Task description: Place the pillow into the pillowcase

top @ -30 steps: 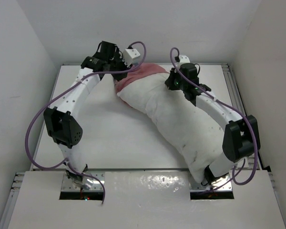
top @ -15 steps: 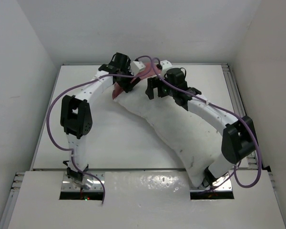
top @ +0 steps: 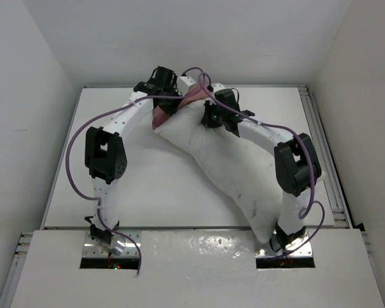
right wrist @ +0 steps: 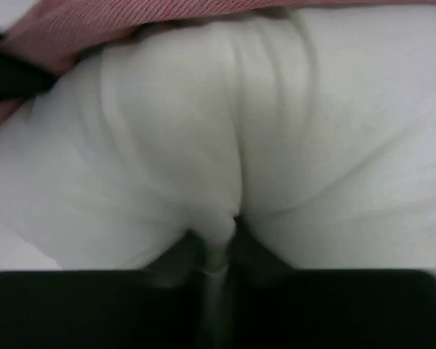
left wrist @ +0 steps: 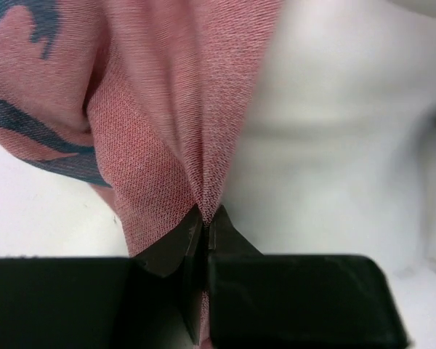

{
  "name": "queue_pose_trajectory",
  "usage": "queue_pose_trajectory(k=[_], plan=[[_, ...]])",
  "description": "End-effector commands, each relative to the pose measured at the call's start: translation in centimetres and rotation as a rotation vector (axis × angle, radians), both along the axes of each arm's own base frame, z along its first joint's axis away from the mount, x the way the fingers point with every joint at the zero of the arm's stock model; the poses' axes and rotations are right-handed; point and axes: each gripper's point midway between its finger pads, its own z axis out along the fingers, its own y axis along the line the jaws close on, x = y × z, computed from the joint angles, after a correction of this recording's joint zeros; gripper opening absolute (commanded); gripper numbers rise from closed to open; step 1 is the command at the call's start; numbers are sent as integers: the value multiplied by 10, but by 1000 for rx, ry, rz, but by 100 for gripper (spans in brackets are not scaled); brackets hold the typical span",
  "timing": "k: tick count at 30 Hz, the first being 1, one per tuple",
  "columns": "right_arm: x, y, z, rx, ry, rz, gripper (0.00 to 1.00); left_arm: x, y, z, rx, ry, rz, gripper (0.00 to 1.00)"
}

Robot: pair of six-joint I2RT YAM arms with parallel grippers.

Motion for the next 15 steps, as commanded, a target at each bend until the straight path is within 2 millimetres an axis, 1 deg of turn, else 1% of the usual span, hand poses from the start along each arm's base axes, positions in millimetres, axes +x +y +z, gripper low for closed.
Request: queue_pose_trajectory(k=[1,2,3,4,5,6,7,8,9,10,11,12,13,15], plan=[[13,-17,-27,64,138,-119,0,-12,-12,68,-110,-72,-37,0],[27,-26,-20,134,127,-177,0,-20,-10,76,-109,-69,-49,0],[30,-31,-14,184,119,-200,0,-25,-8,77,-104,-64,-60,0],[38,-47,-9,255,124,-237,0,-33,-5,82,-99,-70,-73,0],[47,-54,3,370,127,-314,0,-38,-2,78,-85,-67,-77,0],[54,-61,17,458,83,-348,0,-50,5,49,-47,-13,-88,0],[63,-76,29,576,56,-417,0,-61,12,30,-16,10,-95,0],[71,-82,43,626,22,-438,0,-60,12,36,-15,-12,-102,0],[72,-88,46,654,12,-464,0,-70,15,21,2,27,-110,0],[77,-98,55,679,-15,-519,0,-79,16,16,14,61,-127,0],[80,-102,58,679,-28,-548,0,-86,11,16,5,76,-165,0],[83,-107,67,684,-53,-574,0,-92,10,20,-1,93,-187,0],[85,-106,69,687,-60,-589,0,-96,5,25,-18,95,-215,0],[89,-107,71,673,-75,-624,0,-104,-11,38,-71,88,-286,0]])
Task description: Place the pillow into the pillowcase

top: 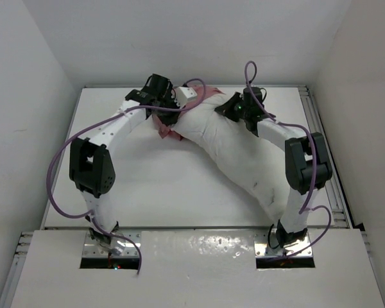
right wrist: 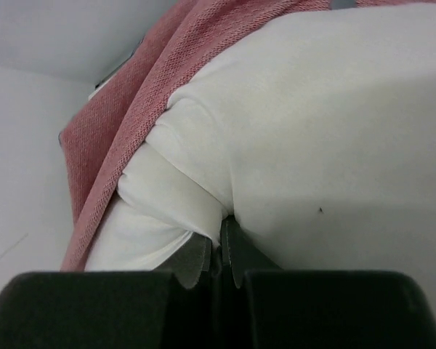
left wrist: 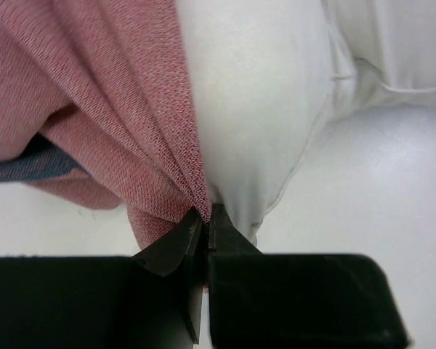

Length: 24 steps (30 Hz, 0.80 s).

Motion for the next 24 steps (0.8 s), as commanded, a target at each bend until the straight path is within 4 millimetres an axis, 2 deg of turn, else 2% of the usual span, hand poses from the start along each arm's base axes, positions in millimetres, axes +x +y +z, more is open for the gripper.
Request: queue_pose_trajectory(k=[1,3,4,5,7,10,11,14,15,16,17,18,19,21,22,23,24], plan=[[42,-41,43,14,-129,-287,0,-43,-20,34,-84,61,-157,0],[41,-41,35,-24,-106,-330,0,-51,-36,51,-146,52,-213,0],[39,-36,31,-24,-95,-340,0,-64,-53,66,-208,69,-288,0],[37,-43,24,-35,-82,-384,0,-72,-59,71,-221,69,-347,0],[35,-49,21,-6,-69,-434,0,-93,-66,70,-226,116,-432,0],[35,-62,24,0,-67,-482,0,-100,-60,54,-179,140,-456,0],[34,-64,28,-3,-71,-489,0,-102,-57,45,-172,164,-443,0],[32,-62,34,3,-86,-497,0,-103,-64,32,-191,198,-414,0],[30,-55,37,12,-92,-482,0,-95,-74,30,-205,165,-404,0],[29,-50,38,17,-100,-471,0,-90,-75,22,-203,181,-336,0],[26,-45,38,20,-102,-459,0,-89,-73,0,-180,211,-272,1],[22,-34,43,14,-120,-425,0,-65,-80,-4,-197,132,-213,2],[18,-22,44,21,-129,-367,0,-51,-71,-16,-163,127,-79,7],[10,-6,43,-20,-143,-259,0,-41,-69,-29,-140,137,-36,22],[2,6,41,-27,-125,-166,6,-42,-69,-28,-132,142,-56,40],[-2,8,39,-54,-122,-127,31,-43,-70,-24,-134,147,-74,48],[-11,3,35,-124,-107,-87,45,-44,-71,-8,-148,134,-109,60]])
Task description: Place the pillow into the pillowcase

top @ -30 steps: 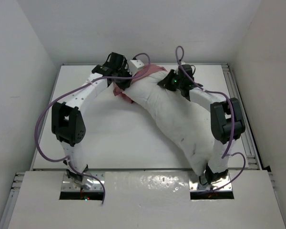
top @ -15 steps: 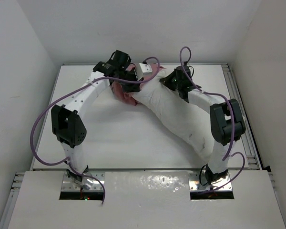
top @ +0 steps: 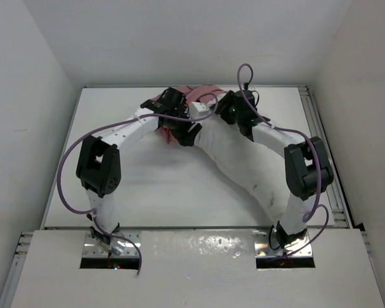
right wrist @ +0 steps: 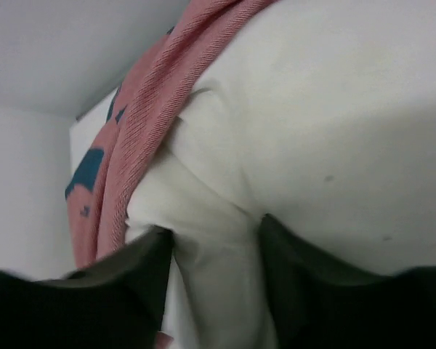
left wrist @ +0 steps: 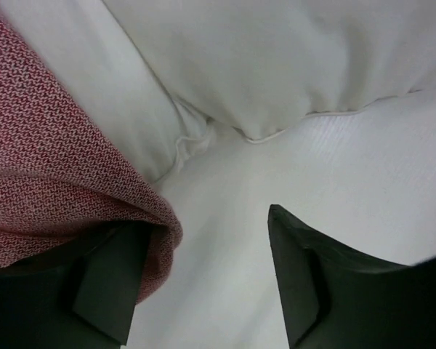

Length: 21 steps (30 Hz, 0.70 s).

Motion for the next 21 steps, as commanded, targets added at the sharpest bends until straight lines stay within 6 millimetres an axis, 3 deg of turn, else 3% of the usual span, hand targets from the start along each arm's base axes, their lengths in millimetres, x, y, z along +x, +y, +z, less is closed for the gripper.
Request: queue_pose_trajectory(k=[1,2,3,5,6,7,8,9,10,11,12,13,14,15,16,18,21], plan=[[-10,-11,29,-119,-74,95,55,7,-14,41,-75,-32,5,64],[-13,-20,29,-176,-79,112,70,8,-8,51,-85,-30,7,67],[-18,-28,39,-202,-90,115,75,13,-12,76,-127,-68,-11,72],[-29,-44,37,-288,-73,161,79,16,-12,102,-180,-89,-30,76],[-36,-52,43,-319,-60,175,78,23,-14,128,-214,-147,-39,79],[-39,-57,46,-347,-63,189,74,26,-15,139,-232,-166,-42,81],[-39,-64,50,-400,-84,215,58,33,-16,150,-249,-198,-38,81],[-40,-68,56,-422,-92,224,17,40,-18,161,-270,-223,-11,81],[-37,-78,63,-444,-106,210,9,56,-23,171,-297,-273,22,81],[-35,-82,65,-467,-113,214,9,72,-18,168,-281,-296,103,81],[-30,-88,76,-469,-117,198,30,83,-18,164,-293,-283,180,81],[-23,-99,69,-472,-85,181,51,101,-21,154,-289,-298,227,81],[-16,-104,76,-473,-76,165,84,111,-20,147,-263,-315,278,81],[-11,-110,73,-475,-57,152,84,116,-23,141,-254,-325,282,81],[-5,-113,59,-475,-19,154,98,124,-27,130,-246,-330,285,81],[5,-116,55,-463,-5,190,99,131,-31,122,-220,-356,310,82],[13,-116,23,-484,85,255,99,146,-34,111,-198,-399,342,82]])
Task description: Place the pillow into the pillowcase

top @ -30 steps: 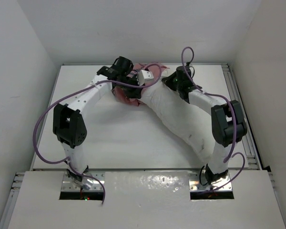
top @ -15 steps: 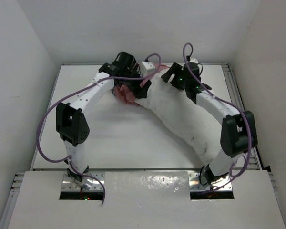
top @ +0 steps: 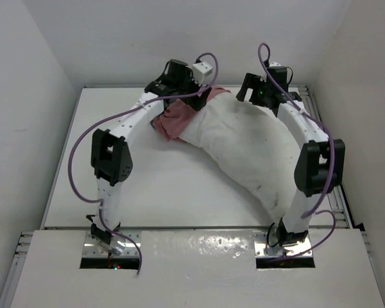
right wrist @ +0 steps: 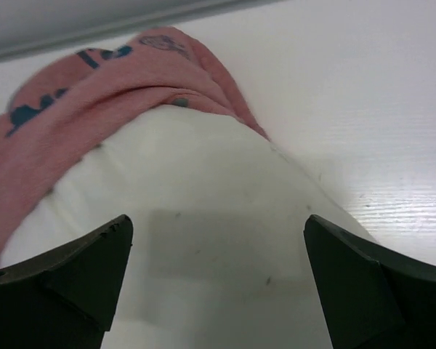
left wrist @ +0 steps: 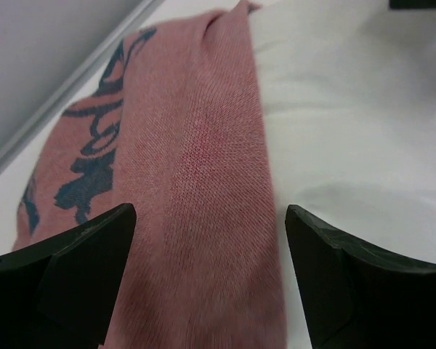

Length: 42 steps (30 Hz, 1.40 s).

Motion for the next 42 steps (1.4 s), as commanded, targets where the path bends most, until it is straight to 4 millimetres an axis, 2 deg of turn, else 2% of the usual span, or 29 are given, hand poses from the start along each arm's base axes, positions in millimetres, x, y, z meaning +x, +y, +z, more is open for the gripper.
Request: queue_pose_trajectory(k=[1,2,5,6,7,8,10,11,12,15,16,17,18,19,20,21,23,24,25,27,30,32,33,35,36,39,40,42], plan=[[-1,2,-39,-56,140,81,99,25,-6,0,-4,-86,100,83],[-5,8,-58,-83,201,113,99,30,-4,-2,-5,-89,133,83],[-23,34,-84,-101,261,223,99,33,-8,-16,-17,-59,146,80],[-34,42,-95,-101,277,254,98,32,-11,-22,-21,-43,133,75],[-43,58,-96,-90,273,308,94,29,-13,-29,-21,-23,124,67],[-54,66,-107,-81,282,342,71,25,-19,-32,-37,0,98,46],[-68,90,-97,-20,252,417,47,18,-23,-34,-48,34,71,19],[-75,97,-95,15,250,430,28,14,-26,-34,-64,55,58,0],[-81,105,-89,37,213,447,0,13,-29,-23,-83,53,47,0],[-89,126,-74,109,132,464,0,-3,-44,1,-151,96,-35,0],[-89,132,-56,130,76,465,0,-9,-49,20,-176,92,-68,0],[-79,136,-35,180,-3,434,0,-21,-57,31,-202,105,-135,0],[-80,134,-34,199,-22,404,0,-28,-60,39,-207,106,-166,0],[-76,131,-12,224,-87,373,0,-39,-62,36,-192,142,-193,0],[-72,127,0,267,-116,329,0,-48,-65,42,-182,126,-255,0],[-64,122,11,282,-182,290,0,-54,-66,40,-164,132,-278,0],[-58,110,35,333,-261,225,0,-69,-63,21,-78,149,-344,2],[-54,103,39,336,-280,186,0,-74,-60,14,-50,156,-360,5],[-52,100,44,354,-293,163,0,-79,-57,7,-24,177,-365,15],[-50,96,45,363,-310,131,0,-80,-53,-11,18,193,-368,22],[-51,102,30,402,-262,115,0,-72,-47,-24,56,190,-316,22],[-56,105,14,419,-209,94,0,-63,-42,-23,73,169,-269,11],[-56,103,8,422,-195,73,0,-60,-42,-16,67,150,-263,0],[-56,93,-3,431,-172,-5,0,-58,-42,-10,61,143,-252,0],[-55,88,-6,453,-162,-52,0,-60,-45,3,46,129,-266,0],[-47,72,-10,461,-172,-174,0,-85,-59,25,-5,133,-399,0],[-45,69,-11,474,-169,-206,0,-103,-70,44,-37,79,-554,0],[-38,60,-8,476,-185,-259,0,-134,-67,55,-61,82,-718,0]])
